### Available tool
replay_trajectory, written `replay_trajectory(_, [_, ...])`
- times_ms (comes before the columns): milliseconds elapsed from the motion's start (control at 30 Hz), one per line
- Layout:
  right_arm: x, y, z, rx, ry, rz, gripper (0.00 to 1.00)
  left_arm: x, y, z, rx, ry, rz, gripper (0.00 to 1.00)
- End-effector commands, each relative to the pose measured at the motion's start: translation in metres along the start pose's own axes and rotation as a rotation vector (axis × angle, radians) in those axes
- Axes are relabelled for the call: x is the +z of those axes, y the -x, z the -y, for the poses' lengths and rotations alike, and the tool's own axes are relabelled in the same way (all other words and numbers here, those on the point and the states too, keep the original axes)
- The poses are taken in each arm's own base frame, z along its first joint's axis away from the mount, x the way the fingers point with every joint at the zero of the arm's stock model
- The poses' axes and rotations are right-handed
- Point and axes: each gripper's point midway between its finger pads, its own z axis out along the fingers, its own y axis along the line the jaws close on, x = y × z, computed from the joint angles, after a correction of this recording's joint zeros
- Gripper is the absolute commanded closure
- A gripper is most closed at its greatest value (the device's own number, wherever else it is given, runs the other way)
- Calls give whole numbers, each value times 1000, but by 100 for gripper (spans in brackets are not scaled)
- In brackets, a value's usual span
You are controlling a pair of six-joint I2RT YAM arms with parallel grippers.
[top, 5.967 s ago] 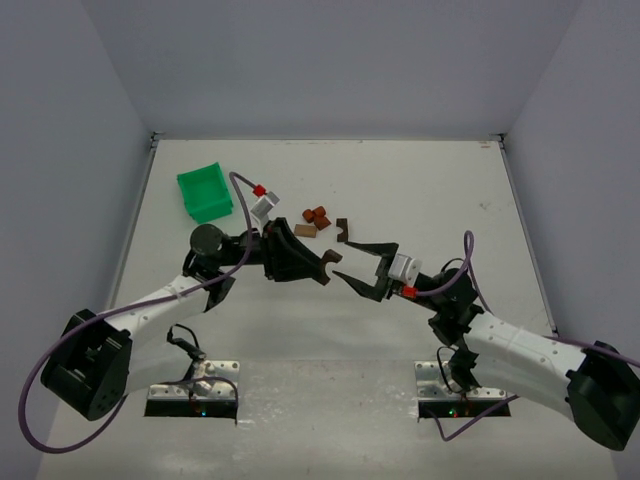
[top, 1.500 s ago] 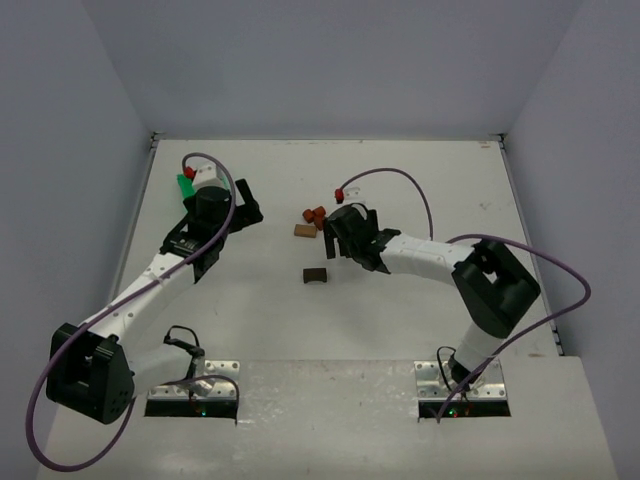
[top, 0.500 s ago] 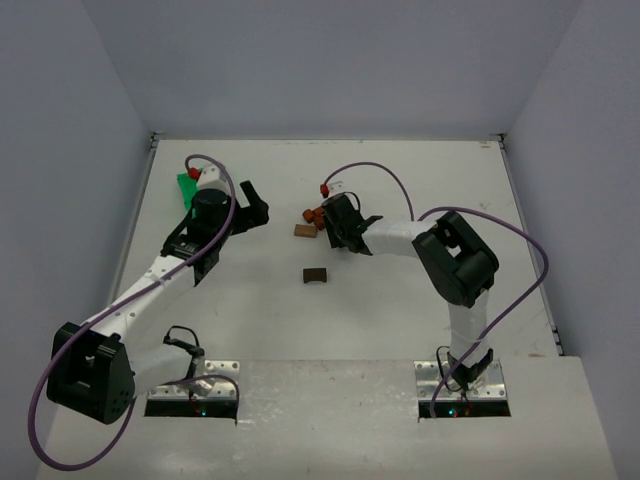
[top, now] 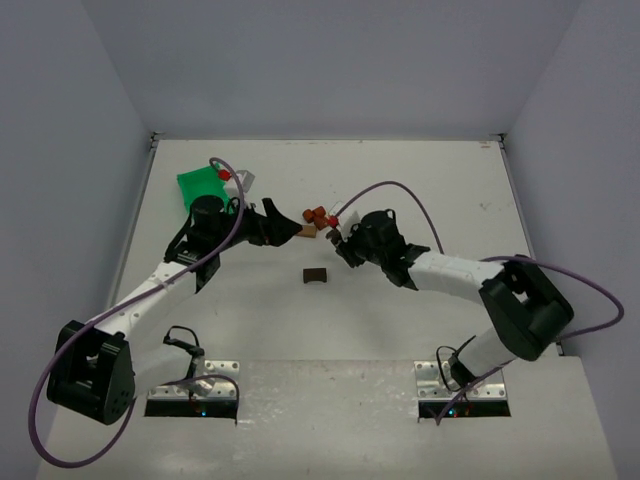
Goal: Build the wood block tower
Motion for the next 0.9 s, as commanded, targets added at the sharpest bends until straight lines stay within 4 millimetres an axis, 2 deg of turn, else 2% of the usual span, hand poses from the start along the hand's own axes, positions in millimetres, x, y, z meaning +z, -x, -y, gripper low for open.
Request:
replay_trajectory(0, [-42,76,-26,-227,165,359,93,-14,4,61,68,-349,-6,0])
replay_trajectory(100, [-73,91,-39,-255,217,468,94,-12,-9,75,53,-429,-64,0])
replay_trajectory(233, [-94,97,-55,-276,299,524,94,-10,-25,99,55,-534,-124,0])
replay_trajectory(367, [-103,94,-64,-289,344,519,94,-11,-29,115,62,-585,-147,0])
replay_trajectory(567, [-111,93,-68,-307,360,528,94,-6,-31,124,68,-574,-149,2])
replay_trajectory(633, [-112,94,-69,-312,366,528,94,-5,-32,126,68,-572,-152,7])
replay_trajectory(800, [-113,93,-72,-318,378,526,94,-3,-33,130,63,-570,-163,27])
replay_trajectory(867, [-111,92,-70,-315,363,520,94,-3,-34,134,68,-581,-171,40])
